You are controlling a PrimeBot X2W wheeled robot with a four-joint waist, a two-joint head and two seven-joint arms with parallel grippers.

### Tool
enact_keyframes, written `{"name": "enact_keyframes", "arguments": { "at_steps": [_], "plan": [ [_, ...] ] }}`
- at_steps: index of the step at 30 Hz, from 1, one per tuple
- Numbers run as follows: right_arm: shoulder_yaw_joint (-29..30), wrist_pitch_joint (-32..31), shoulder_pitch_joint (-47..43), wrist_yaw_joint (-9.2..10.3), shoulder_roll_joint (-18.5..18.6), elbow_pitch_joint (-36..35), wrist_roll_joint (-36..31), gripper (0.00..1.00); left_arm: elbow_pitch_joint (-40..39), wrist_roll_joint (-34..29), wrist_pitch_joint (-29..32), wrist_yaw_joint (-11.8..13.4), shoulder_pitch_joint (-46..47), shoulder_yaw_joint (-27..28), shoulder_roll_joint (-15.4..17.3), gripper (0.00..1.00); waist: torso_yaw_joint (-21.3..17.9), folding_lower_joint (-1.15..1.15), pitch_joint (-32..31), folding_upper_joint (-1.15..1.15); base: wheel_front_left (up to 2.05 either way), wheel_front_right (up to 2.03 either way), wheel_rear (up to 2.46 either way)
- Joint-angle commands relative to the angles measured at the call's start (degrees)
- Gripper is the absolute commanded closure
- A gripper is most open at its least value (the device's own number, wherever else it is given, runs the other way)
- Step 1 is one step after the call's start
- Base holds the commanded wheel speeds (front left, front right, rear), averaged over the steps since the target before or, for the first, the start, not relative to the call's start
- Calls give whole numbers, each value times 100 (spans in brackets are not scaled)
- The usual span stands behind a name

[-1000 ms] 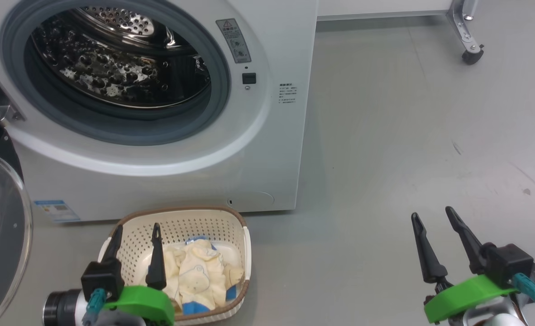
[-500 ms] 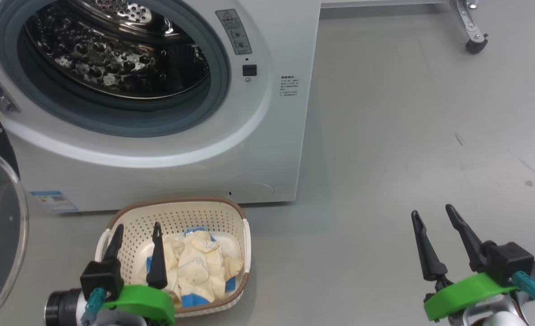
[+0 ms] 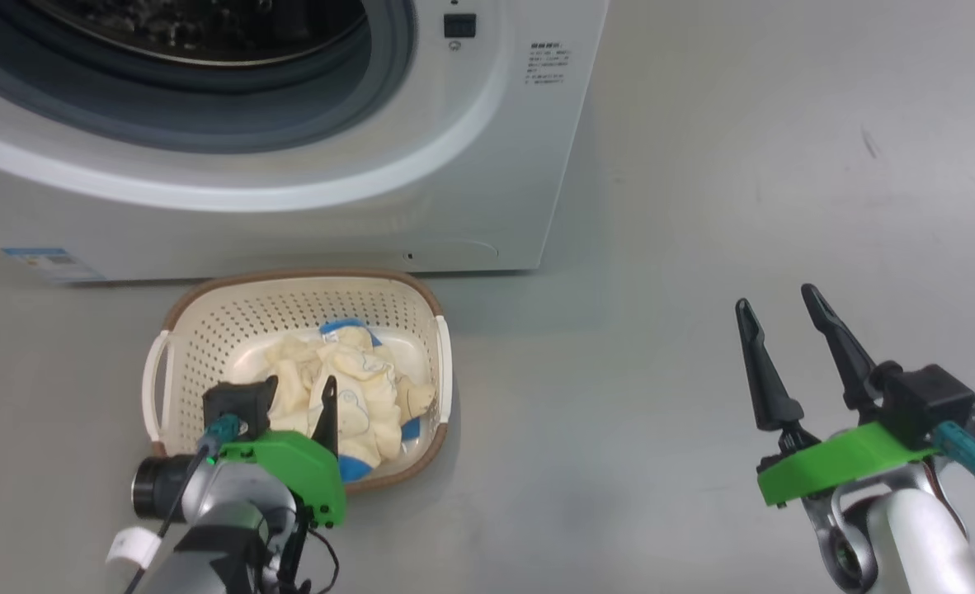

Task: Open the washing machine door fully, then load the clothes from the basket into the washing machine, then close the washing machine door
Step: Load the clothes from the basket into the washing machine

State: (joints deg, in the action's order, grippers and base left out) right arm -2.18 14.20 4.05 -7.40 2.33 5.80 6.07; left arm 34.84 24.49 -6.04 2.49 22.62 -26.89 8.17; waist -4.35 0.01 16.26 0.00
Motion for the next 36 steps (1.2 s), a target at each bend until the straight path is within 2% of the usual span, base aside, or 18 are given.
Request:
{"name": "enact_keyframes", "arguments": {
  "at_steps": [1,7,13,20,23,30,34,36],
  "plan": [
    [-164,63,266,-9,54,-214,46,0,151,65,33,-111,394,147,45,0,-72,-1,504,0,0,0,0],
    [-276,74,697,-9,54,-262,99,0,1449,222,214,-612,1309,97,-83,0,-248,-1,1312,0,0,0,0],
    [-383,78,1084,-9,54,-402,193,0,2411,362,375,-867,2069,45,-146,0,-427,-1,2052,0,0,0,0],
    [-557,79,1359,-9,54,-516,281,0,3063,486,490,-964,2597,-17,-114,0,-641,-1,2619,0,0,0,0],
    [-625,79,1485,-9,54,-611,374,0,3381,648,765,-987,2877,-12,-67,0,-776,-1,2975,0,0,0,0],
    [-744,79,1598,-9,54,-669,521,0,3571,943,916,-996,3232,54,110,0,-957,-1,3453,0,0,0,0],
    [-819,79,1632,-9,54,-699,608,0,3706,1031,954,-970,3358,111,208,0,-1072,-1,3612,0,0,0,0],
    [-850,79,1652,-9,54,-712,643,0,3762,1072,1011,-873,3412,150,244,0,-1128,-1,3681,0,0,0,0]
  ]
}}
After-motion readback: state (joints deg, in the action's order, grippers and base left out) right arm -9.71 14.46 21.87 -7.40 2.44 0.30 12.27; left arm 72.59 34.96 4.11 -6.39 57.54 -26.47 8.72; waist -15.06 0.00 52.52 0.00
